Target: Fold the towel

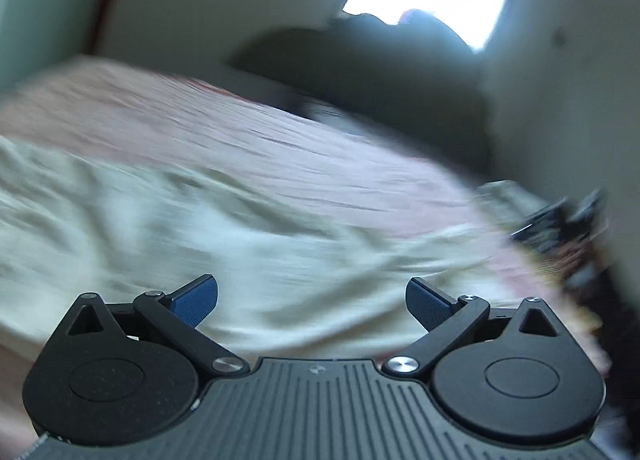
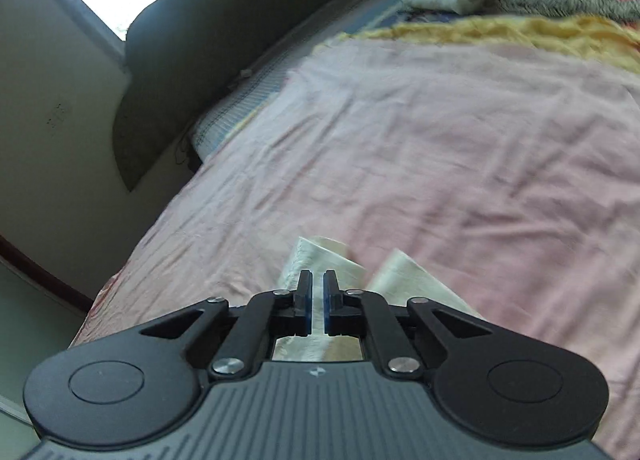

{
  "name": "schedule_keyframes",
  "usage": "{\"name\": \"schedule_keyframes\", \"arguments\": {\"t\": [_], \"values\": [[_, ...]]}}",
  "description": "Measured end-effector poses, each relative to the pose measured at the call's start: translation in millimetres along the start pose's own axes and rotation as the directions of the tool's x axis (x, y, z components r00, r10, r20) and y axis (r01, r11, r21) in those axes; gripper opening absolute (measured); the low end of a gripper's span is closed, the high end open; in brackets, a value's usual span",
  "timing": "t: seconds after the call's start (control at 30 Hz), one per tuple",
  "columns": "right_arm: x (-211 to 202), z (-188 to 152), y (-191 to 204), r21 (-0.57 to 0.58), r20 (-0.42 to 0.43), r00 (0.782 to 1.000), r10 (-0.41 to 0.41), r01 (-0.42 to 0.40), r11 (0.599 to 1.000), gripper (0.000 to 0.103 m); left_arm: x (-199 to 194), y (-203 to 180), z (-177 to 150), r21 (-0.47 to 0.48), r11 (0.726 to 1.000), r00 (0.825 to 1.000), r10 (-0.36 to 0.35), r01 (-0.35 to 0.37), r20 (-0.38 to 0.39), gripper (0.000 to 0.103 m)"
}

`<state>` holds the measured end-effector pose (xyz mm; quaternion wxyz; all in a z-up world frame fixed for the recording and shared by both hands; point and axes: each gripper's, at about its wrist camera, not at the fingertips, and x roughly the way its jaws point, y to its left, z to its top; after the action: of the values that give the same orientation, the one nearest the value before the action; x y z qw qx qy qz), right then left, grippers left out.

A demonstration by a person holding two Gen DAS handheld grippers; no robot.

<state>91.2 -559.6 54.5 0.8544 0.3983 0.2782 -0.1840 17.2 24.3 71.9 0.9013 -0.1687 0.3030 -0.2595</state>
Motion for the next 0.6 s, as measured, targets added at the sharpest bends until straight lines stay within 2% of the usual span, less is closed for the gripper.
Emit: {"name": "schedule_keyframes", "arguments": {"t": [0.07, 0.1, 0.2, 0.23, 0.27, 0.33, 0.4, 0.47, 0.5, 0.53, 0.6], "values": [[1.4, -1.6, -18.8, 0.017, -0.006, 1.000, -0.013, 0.013, 1.000, 0.005, 19.5, -15.3, -3.1, -0.092, 0.987, 0.987, -0.141, 0.135, -0.071, 0.101], [3.0, -1.3, -24.6, 0.026, -0.011, 1.000, -0.012, 0.013, 1.000, 0.005, 30.7, -21.5, -5.6, -0.121, 0.978, 0.979, -0.180, 0.168, -0.094, 0.101], [6.5, -1.8, -33.4, 0.049, -0.049, 0.997, 0.055, -0.053, 0.997, 0.005, 62.2, -26.0, -10.6, -0.261, 0.959, 0.980, -0.149, 0.112, -0.128, 0.101], [5.3, -5.2, -33.4, 0.057, -0.068, 0.991, 0.118, -0.114, 0.992, 0.005, 72.4, -18.2, -10.2, -0.346, 0.933, 0.980, -0.153, 0.099, -0.131, 0.101], [4.7, -8.0, -33.8, 0.071, -0.083, 0.977, 0.198, -0.193, 0.979, 0.005, 82.0, -8.2, -9.7, -0.441, 0.893, 0.978, -0.164, 0.090, -0.132, 0.101], [3.5, -15.9, -33.6, 0.097, -0.103, 0.950, 0.295, -0.285, 0.954, 0.006, 101.6, 7.2, -12.8, -0.610, 0.789, 0.970, -0.195, 0.067, -0.146, 0.101], [4.4, -24.3, -36.3, 0.120, -0.105, 0.930, 0.352, -0.340, 0.933, 0.006, 117.0, 18.9, -19.4, -0.720, 0.694, 0.967, -0.177, -0.009, -0.182, 0.102], [7.0, -33.3, -43.8, 0.173, -0.111, 0.913, 0.392, -0.370, 0.913, 0.007, 129.8, 27.1, -26.3, -0.779, 0.623, 0.968, -0.147, -0.071, -0.206, 0.102], [9.5, -37.9, -48.6, 0.204, -0.118, 0.904, 0.412, -0.384, 0.901, 0.007, 131.9, 28.6, -25.8, -0.796, 0.600, 0.973, -0.129, -0.078, -0.193, 0.101], [12.6, -42.9, -54.7, 0.234, -0.130, 0.894, 0.429, -0.393, 0.889, 0.007, 133.2, 27.4, -22.7, -0.800, 0.594, 0.978, -0.109, -0.079, -0.177, 0.101], [14.8, -51.6, -61.8, 0.253, -0.149, 0.884, 0.444, -0.400, 0.881, 0.007, 136.8, 24.1, -13.3, -0.790, 0.603, 0.983, -0.050, -0.110, -0.175, 0.098]]}}
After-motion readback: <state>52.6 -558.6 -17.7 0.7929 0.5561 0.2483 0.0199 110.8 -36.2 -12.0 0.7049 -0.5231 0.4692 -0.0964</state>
